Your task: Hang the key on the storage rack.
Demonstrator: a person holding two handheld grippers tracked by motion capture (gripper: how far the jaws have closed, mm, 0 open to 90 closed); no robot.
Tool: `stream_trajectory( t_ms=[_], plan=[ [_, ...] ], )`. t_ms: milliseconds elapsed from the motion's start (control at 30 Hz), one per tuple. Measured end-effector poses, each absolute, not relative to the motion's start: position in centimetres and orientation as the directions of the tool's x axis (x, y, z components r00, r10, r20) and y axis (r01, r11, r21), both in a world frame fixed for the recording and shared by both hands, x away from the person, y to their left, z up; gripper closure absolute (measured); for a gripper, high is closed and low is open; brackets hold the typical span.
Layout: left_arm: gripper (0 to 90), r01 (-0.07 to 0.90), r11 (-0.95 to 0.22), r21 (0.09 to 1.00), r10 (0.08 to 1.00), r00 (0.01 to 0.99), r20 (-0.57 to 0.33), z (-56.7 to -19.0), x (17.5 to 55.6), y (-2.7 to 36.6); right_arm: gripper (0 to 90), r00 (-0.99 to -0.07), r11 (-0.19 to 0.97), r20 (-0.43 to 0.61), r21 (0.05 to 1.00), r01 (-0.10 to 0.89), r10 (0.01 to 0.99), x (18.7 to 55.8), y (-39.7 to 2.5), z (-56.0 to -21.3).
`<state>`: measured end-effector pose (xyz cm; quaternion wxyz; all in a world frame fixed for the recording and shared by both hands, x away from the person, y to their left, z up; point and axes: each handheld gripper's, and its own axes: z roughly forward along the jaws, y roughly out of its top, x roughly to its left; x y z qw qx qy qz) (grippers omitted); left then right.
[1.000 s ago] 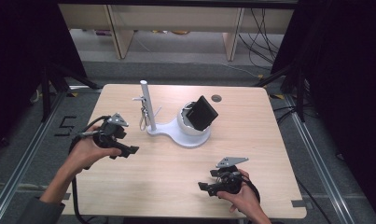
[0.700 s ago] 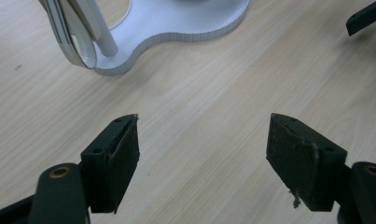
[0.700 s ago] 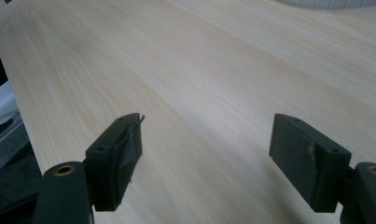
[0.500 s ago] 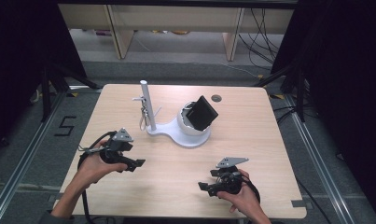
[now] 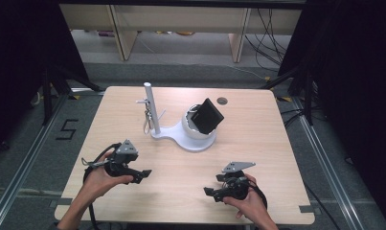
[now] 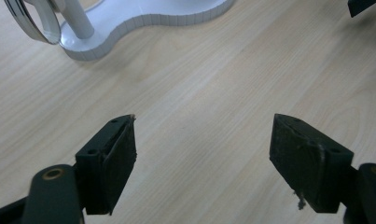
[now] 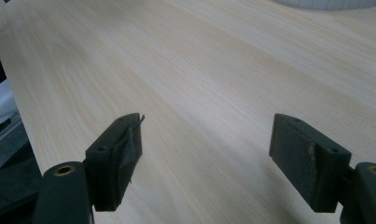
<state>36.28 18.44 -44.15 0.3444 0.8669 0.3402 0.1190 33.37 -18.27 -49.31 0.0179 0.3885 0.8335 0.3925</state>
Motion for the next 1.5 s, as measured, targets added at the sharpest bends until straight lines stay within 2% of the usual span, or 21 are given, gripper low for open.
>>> stream_trajectory(
  t_ms=[100, 233, 400, 800, 933, 1033, 1500],
  plan=[
    [20.8, 0.512, -0.544, 0.665, 0.656, 0.753, -0.044, -44.8, 35.8, 18.2, 26.4, -0.715, 0.403, 0.263, 0.679, 0.614, 0.648, 33.5, -18.2, -49.5],
    [20.1, 0.506, -0.52, 0.688, 0.666, 0.745, -0.045, -45.4, 34.9, 18.0, 26.4, -0.701, 0.399, 0.27, 0.664, 0.632, 0.66, 33.3, -18.0, -49.4],
    [18.8, 0.492, -0.508, 0.707, 0.659, 0.75, -0.048, -45.9, 33.8, 18.1, 26.4, -0.724, 0.418, 0.243, 0.681, 0.601, 0.646, 33.5, -18.0, -49.5],
    [17.9, 0.477, -0.485, 0.733, 0.655, 0.754, -0.058, -48.1, 31.6, 18.2, 26.4, -0.721, 0.413, 0.275, 0.668, 0.619, 0.636, 33.4, -17.9, -49.5],
    [17.9, 0.464, -0.482, 0.744, 0.652, 0.757, -0.05, -48.6, 31.0, 18.4, 25.4, -0.719, 0.416, 0.246, 0.677, 0.608, 0.651, 33.3, -17.8, -49.4],
    [18.0, 0.444, -0.479, 0.757, 0.663, 0.749, -0.02, -49.0, 30.4, 18.5, 24.5, -0.714, 0.41, 0.263, 0.67, 0.619, 0.649, 33.2, -17.7, -49.4],
    [18.1, 0.419, -0.485, 0.767, 0.657, 0.754, 0.004, -50.1, 27.8, 18.8, 19.6, -0.719, 0.411, 0.26, 0.675, 0.613, 0.645, 33.2, -17.4, -49.5]
  ],
)
